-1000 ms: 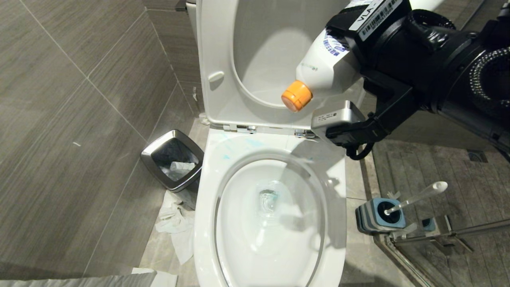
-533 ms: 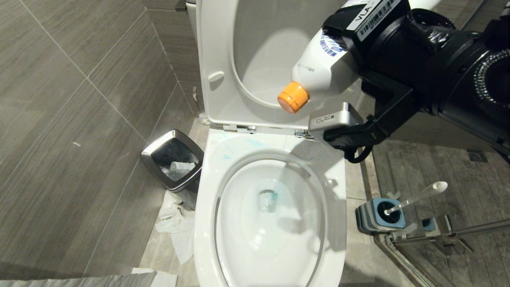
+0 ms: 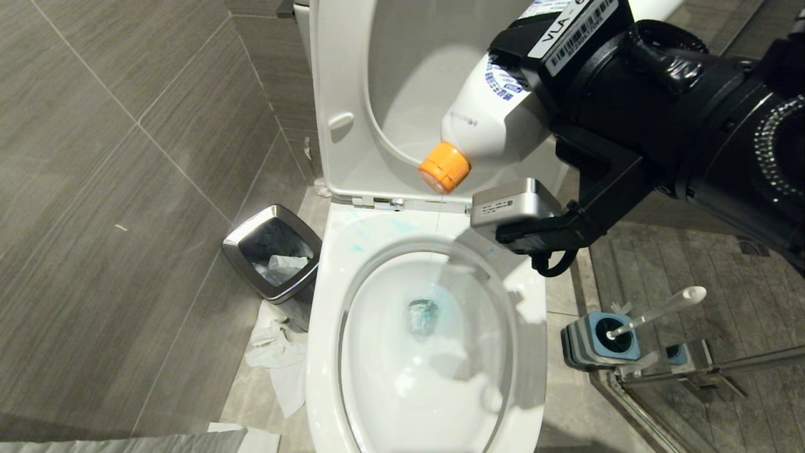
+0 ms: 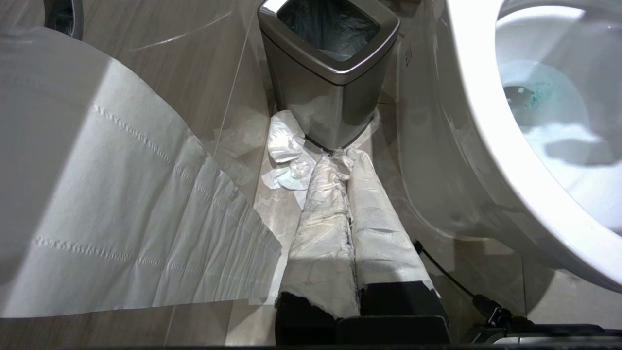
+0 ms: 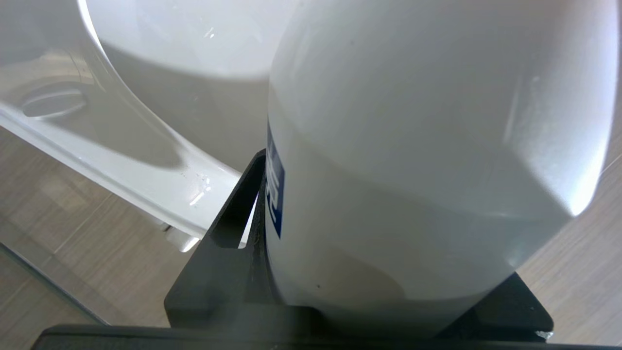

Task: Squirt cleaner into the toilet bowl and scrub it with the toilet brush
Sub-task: Pour in the cleaning agent

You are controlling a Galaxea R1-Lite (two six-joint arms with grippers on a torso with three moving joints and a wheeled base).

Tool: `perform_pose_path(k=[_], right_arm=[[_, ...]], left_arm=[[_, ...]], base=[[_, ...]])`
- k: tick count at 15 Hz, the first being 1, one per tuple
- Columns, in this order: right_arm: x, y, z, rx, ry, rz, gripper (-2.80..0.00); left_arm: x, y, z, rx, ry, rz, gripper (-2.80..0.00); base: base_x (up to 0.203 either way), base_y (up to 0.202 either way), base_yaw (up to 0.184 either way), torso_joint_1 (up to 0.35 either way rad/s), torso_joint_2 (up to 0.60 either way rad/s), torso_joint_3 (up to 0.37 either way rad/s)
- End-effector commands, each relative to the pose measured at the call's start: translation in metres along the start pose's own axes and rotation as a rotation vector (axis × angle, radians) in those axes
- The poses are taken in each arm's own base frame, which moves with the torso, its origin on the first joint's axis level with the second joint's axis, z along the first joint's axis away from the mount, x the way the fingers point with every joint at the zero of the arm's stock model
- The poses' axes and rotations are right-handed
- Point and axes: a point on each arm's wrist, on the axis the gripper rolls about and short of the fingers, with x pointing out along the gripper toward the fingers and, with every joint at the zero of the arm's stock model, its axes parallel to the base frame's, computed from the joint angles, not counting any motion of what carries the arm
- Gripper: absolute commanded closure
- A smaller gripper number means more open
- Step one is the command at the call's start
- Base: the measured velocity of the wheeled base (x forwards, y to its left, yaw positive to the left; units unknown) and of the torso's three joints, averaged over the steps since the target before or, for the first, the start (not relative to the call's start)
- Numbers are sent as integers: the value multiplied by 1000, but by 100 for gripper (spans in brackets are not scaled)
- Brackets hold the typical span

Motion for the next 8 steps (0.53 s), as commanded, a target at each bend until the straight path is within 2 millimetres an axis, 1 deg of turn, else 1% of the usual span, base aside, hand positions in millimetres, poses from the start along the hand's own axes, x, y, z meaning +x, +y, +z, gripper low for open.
perform_pose_path(k=[1, 8], right_arm=[[0, 0, 1, -14, 2, 3, 0], [-2, 1, 0, -14, 2, 9, 0]], left_arm=[[0, 0, -2, 2, 5, 0, 0], [0, 0, -2, 2, 6, 0, 0]], base=[[0, 0, 0, 0, 0, 0], [0, 0, 0, 0, 0, 0]])
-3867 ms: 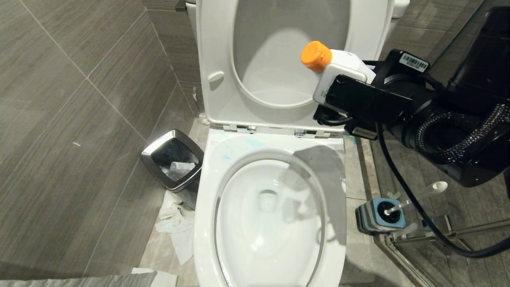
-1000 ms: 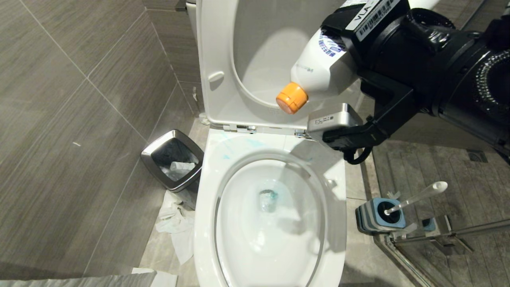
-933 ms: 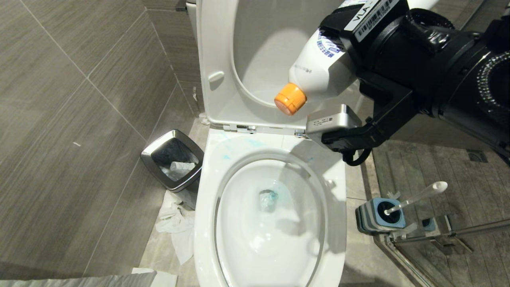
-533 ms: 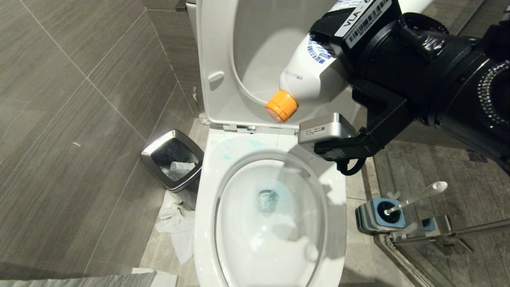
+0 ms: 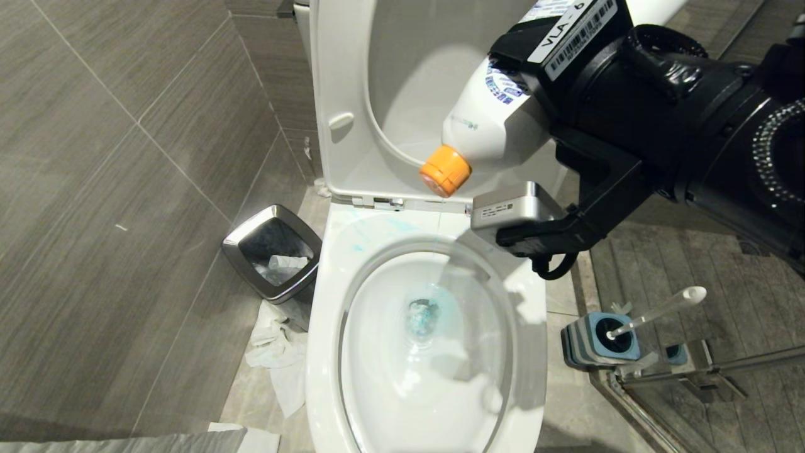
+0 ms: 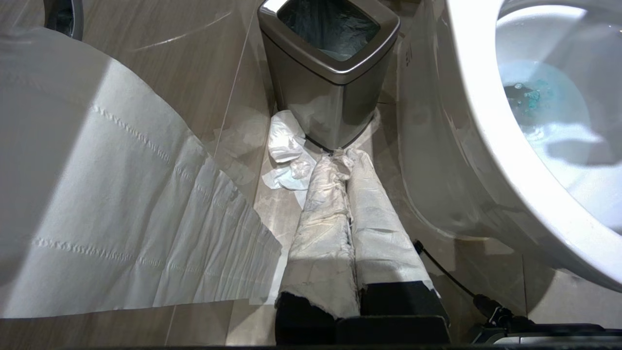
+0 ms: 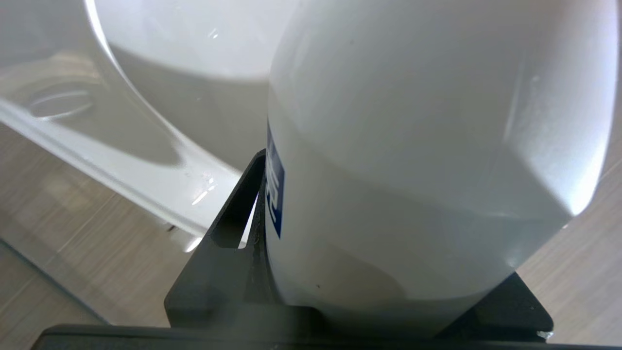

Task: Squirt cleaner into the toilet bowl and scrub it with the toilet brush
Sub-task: Pour in the cleaning agent

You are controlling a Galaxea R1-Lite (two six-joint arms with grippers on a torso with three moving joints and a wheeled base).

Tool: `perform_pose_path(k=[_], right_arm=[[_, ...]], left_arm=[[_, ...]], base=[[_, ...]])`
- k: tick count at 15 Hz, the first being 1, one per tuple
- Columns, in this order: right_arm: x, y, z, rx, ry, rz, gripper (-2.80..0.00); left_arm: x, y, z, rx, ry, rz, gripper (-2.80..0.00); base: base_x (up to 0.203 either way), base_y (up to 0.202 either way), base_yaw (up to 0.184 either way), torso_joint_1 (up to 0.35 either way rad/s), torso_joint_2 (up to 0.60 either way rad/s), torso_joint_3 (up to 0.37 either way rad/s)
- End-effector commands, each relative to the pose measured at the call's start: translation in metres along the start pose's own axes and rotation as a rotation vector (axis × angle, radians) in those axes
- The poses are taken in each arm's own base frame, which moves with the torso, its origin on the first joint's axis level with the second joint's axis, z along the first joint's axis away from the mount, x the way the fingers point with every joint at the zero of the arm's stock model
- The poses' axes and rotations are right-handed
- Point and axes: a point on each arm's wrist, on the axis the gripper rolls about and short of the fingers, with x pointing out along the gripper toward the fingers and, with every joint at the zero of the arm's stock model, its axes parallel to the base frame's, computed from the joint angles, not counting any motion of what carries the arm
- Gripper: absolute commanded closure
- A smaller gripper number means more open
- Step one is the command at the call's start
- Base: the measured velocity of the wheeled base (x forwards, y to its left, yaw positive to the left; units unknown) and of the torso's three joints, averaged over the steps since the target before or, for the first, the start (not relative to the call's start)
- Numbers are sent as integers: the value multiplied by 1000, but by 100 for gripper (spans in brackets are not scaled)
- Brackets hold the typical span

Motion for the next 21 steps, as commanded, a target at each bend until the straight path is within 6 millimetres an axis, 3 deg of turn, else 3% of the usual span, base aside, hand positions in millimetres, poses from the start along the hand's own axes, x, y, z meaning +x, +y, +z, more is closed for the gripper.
perform_pose_path(k=[1, 5, 12, 18, 21], right_arm=[[-2, 1, -2, -11, 13, 11, 0], [-5, 2, -5, 11, 24, 24, 0], [-10, 17, 7, 282, 73, 138, 0], [-14, 18, -6, 543, 245, 220, 0], [-17, 15, -13, 669, 245, 235, 0]], left_arm=[[0, 0, -2, -1, 5, 1, 0], [0, 0, -2, -1, 5, 1, 0], [0, 0, -2, -1, 5, 1, 0], [0, 0, -2, -1, 5, 1, 0], [0, 0, -2, -2, 5, 1, 0]], base=[[0, 0, 0, 0, 0, 0], [0, 0, 0, 0, 0, 0], [0, 0, 0, 0, 0, 0], [0, 0, 0, 0, 0, 0], [0, 0, 0, 0, 0, 0]])
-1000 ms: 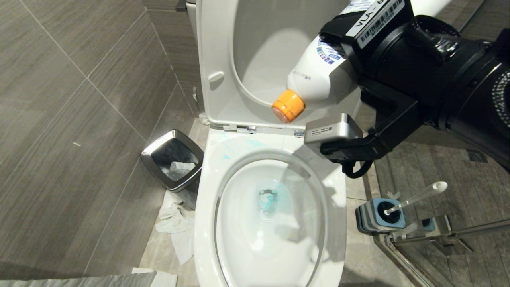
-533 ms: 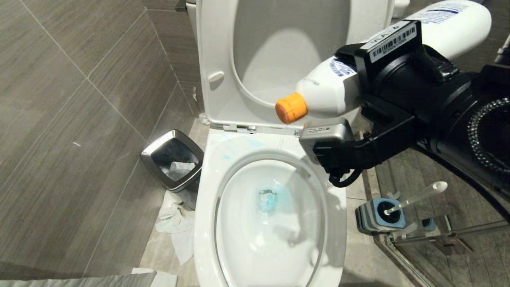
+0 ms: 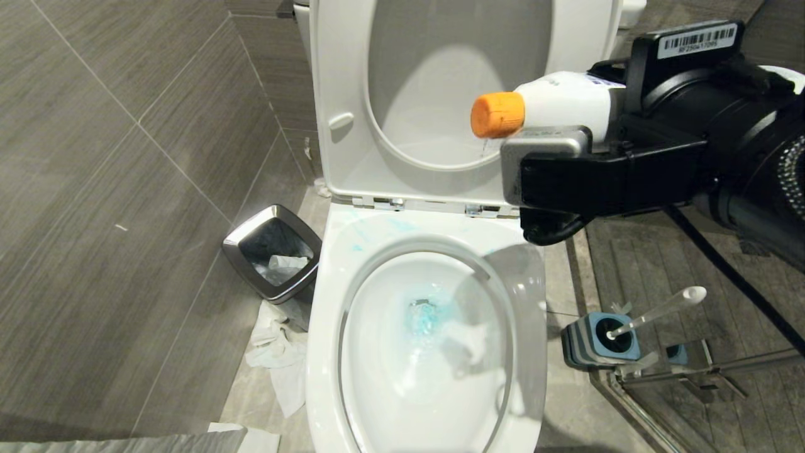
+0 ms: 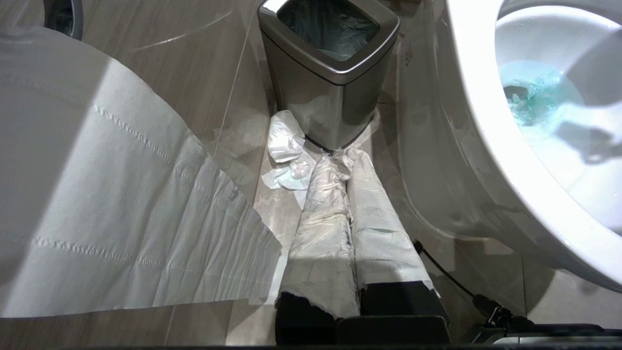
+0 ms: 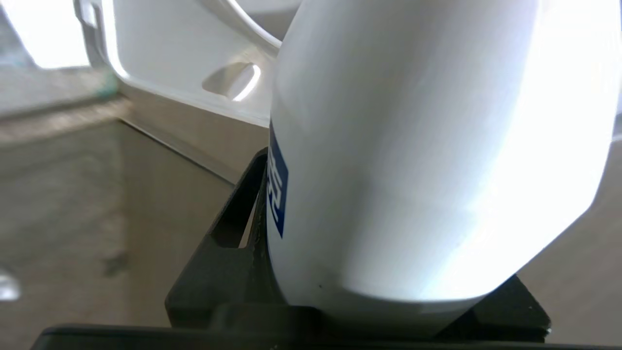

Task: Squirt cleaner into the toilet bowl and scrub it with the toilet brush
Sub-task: Pour in the cleaning agent, then place the cleaning agent on the floor

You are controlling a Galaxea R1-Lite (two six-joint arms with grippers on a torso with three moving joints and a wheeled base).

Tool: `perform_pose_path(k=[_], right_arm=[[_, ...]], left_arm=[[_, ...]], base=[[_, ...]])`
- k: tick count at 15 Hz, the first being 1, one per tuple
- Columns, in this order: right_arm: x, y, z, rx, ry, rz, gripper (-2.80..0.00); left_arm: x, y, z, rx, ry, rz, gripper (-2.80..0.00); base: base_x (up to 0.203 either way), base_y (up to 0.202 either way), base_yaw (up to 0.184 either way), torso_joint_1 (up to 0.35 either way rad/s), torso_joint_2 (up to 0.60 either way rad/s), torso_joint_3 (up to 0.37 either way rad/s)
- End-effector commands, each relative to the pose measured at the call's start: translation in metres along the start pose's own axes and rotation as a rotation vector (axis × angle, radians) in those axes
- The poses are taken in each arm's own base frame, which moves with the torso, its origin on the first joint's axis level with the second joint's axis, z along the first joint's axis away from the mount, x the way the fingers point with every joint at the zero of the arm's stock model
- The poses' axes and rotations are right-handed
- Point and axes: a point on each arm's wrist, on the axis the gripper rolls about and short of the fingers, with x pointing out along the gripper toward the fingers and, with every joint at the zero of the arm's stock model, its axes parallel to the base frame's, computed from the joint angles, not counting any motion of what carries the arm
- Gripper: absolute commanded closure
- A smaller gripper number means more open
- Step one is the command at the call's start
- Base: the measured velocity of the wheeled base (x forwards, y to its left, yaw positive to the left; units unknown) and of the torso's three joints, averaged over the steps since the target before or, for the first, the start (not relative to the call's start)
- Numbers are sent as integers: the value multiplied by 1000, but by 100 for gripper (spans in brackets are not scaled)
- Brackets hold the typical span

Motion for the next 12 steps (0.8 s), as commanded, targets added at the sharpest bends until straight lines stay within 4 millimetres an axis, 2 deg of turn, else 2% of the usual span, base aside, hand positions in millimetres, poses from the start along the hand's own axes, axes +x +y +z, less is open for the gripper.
perform_pose_path(k=[1, 7, 10, 12], right_arm=[[-2, -9, -4, 98, 1, 11, 0], [-5, -40, -18, 568, 5, 88, 0], [-8, -47, -24, 795, -16, 112, 0], [-7, -48, -38, 932, -21, 127, 0]], left_arm=[[0, 0, -2, 0, 6, 1, 0], [0, 0, -2, 0, 5, 1, 0], [0, 0, -2, 0, 6, 1, 0], [0, 0, -2, 0, 5, 1, 0]], base=[[0, 0, 0, 0, 0, 0], [0, 0, 0, 0, 0, 0], [0, 0, 0, 0, 0, 0], [0, 0, 0, 0, 0, 0]])
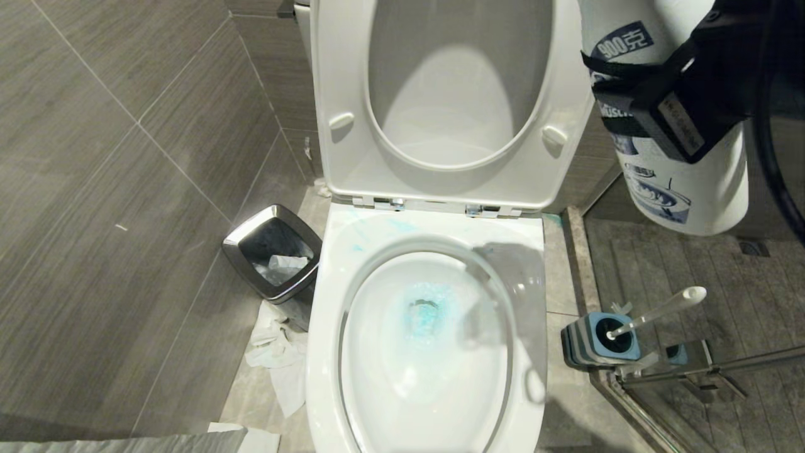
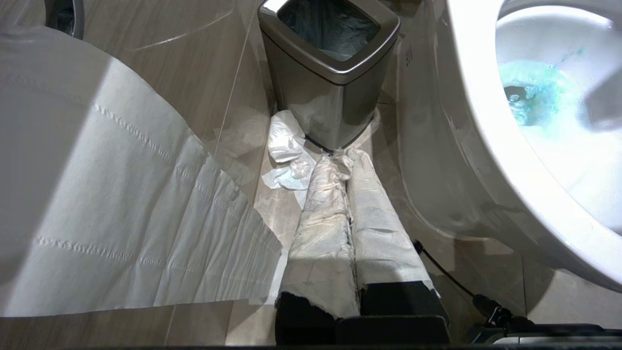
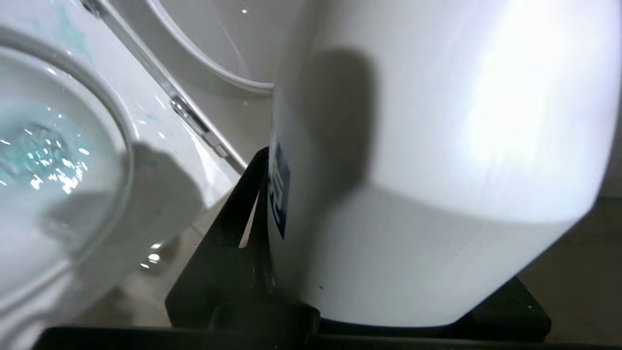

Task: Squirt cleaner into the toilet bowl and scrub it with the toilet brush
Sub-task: Place the cleaning agent on the floor

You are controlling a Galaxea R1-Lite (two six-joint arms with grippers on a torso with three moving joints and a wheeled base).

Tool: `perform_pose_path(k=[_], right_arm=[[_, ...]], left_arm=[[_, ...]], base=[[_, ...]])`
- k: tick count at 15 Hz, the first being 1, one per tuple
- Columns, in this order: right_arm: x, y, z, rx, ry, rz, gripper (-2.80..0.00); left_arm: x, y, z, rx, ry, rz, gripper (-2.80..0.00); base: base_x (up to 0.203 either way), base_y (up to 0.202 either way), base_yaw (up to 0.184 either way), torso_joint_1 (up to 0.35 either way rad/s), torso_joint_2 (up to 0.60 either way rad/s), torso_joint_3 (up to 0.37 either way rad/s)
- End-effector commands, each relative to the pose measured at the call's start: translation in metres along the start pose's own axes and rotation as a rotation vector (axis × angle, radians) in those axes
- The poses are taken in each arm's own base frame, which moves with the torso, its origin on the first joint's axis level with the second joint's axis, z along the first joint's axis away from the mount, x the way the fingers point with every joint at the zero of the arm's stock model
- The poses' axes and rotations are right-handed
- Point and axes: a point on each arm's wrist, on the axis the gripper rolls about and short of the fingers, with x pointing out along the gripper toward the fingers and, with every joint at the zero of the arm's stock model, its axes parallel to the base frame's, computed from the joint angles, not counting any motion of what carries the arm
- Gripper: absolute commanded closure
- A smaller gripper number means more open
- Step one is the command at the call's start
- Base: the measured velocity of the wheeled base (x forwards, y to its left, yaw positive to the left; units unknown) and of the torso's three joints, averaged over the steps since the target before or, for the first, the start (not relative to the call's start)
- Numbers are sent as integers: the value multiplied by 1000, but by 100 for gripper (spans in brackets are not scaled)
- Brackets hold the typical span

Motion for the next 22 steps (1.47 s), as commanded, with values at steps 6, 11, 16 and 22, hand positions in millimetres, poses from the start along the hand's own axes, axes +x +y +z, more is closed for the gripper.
perform_pose_path(k=[6, 11, 16, 22], right_arm=[[-8, -55, -32, 417, -20, -71, 0], [-8, -77, -59, 615, 36, -82, 0], [7, -83, -89, 688, 114, -120, 0], [45, -76, -129, 730, 142, -164, 0]], left_arm=[[0, 0, -2, 1, 5, 1, 0], [0, 0, -2, 1, 5, 1, 0], [0, 0, -2, 1, 5, 1, 0], [0, 0, -2, 1, 5, 1, 0]], base=[[0, 0, 0, 0, 0, 0], [0, 0, 0, 0, 0, 0], [0, 0, 0, 0, 0, 0], [0, 0, 0, 0, 0, 0]])
